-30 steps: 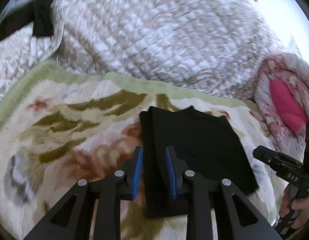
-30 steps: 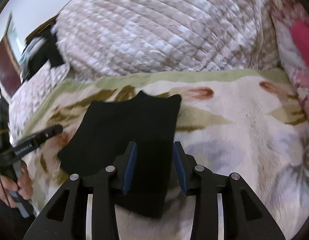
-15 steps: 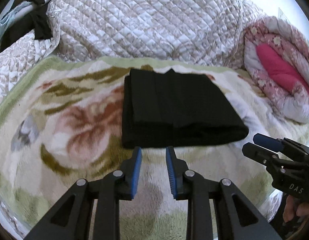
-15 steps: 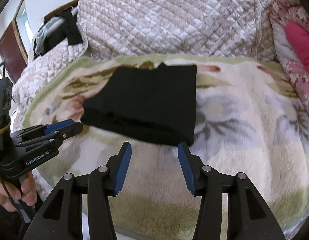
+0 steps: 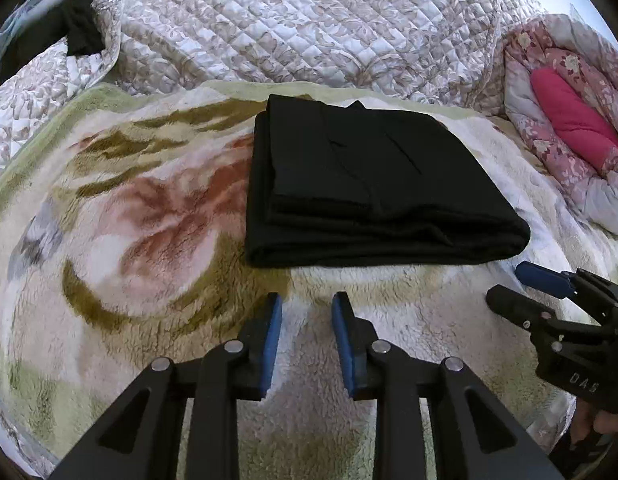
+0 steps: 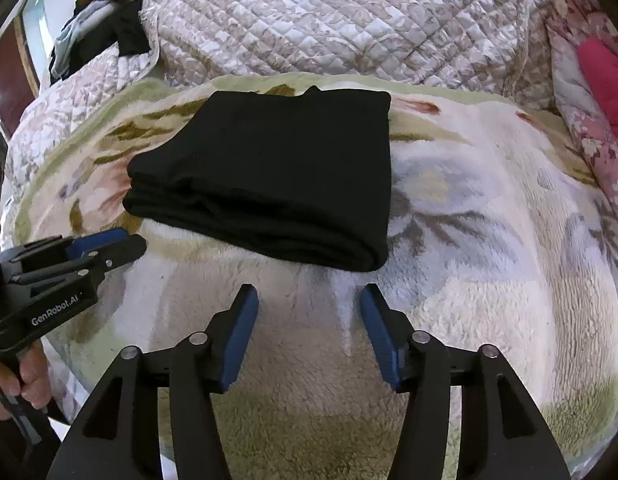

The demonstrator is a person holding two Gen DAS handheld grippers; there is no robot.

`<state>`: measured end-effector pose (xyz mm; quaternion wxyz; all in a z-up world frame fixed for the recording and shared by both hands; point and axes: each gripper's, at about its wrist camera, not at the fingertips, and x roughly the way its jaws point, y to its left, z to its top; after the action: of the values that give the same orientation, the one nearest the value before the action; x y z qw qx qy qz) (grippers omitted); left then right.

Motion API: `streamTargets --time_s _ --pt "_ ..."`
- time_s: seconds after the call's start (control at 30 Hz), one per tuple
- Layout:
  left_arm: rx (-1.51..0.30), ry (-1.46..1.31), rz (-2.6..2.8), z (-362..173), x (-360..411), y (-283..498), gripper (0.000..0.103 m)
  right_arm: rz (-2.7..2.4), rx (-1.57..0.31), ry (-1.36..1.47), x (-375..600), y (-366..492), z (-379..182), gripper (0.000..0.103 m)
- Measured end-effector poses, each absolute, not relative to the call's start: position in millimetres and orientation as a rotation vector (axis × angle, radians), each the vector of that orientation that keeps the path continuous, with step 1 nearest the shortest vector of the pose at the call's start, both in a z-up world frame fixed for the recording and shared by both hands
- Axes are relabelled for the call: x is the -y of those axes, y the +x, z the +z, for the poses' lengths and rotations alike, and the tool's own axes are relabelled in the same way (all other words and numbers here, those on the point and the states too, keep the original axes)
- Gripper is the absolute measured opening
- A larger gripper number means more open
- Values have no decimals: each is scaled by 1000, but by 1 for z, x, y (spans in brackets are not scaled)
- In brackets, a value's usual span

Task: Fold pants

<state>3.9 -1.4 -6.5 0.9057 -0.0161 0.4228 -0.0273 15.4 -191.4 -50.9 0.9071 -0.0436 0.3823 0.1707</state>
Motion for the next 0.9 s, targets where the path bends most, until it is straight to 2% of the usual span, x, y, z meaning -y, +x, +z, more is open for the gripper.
streamTargets --time_s 0.9 --pt "-872 -22 -55 -8 4 4 34 352 -785 -97 190 15 -52 58"
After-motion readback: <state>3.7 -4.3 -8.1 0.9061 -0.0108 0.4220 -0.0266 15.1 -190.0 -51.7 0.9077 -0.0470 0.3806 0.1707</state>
